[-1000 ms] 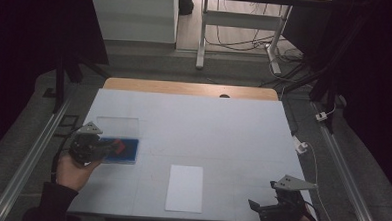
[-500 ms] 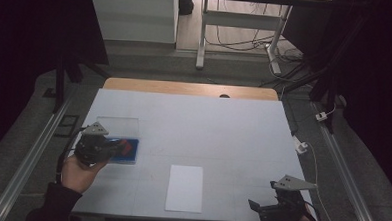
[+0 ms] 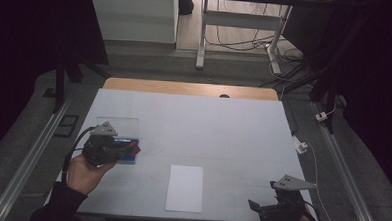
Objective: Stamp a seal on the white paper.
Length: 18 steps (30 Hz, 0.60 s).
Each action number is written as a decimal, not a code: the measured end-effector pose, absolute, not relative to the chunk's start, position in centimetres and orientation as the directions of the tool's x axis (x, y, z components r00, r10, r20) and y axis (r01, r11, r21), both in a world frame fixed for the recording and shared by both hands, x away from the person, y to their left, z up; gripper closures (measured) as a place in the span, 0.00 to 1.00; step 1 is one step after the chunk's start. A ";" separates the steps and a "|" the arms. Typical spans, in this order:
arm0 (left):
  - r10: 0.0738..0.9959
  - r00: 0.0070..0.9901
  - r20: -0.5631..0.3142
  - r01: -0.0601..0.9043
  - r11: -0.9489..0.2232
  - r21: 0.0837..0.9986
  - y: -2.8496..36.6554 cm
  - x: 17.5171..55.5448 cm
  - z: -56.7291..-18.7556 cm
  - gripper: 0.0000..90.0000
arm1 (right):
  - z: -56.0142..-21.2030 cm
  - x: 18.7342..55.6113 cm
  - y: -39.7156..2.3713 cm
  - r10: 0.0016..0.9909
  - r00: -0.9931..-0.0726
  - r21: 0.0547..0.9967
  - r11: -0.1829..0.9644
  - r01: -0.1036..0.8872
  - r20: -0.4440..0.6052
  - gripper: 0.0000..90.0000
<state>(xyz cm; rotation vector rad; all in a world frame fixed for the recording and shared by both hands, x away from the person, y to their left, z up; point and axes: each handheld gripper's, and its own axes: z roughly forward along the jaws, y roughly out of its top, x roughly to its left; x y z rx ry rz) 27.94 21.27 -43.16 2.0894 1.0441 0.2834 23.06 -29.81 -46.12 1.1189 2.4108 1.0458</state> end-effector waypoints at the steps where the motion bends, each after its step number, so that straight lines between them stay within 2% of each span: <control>1: 0.752 0.648 -0.123 0.579 -0.381 0.720 21.0 27.9 -43.1 0.89 | -46.1 23.1 -29.8 0.751 -0.659 0.716 0.436 0.544 0.043 0.01; 5: 0.731 0.675 -0.102 0.557 -0.414 0.720 19.8 27.9 -43.0 0.89 | -46.1 23.1 -29.8 0.751 -0.659 0.715 0.437 0.546 0.044 0.01; 18: 0.652 0.748 -0.123 0.521 -0.463 0.717 16.0 28.0 -43.1 0.89 | -46.1 23.1 -29.9 0.752 -0.657 0.715 0.434 0.548 0.047 0.01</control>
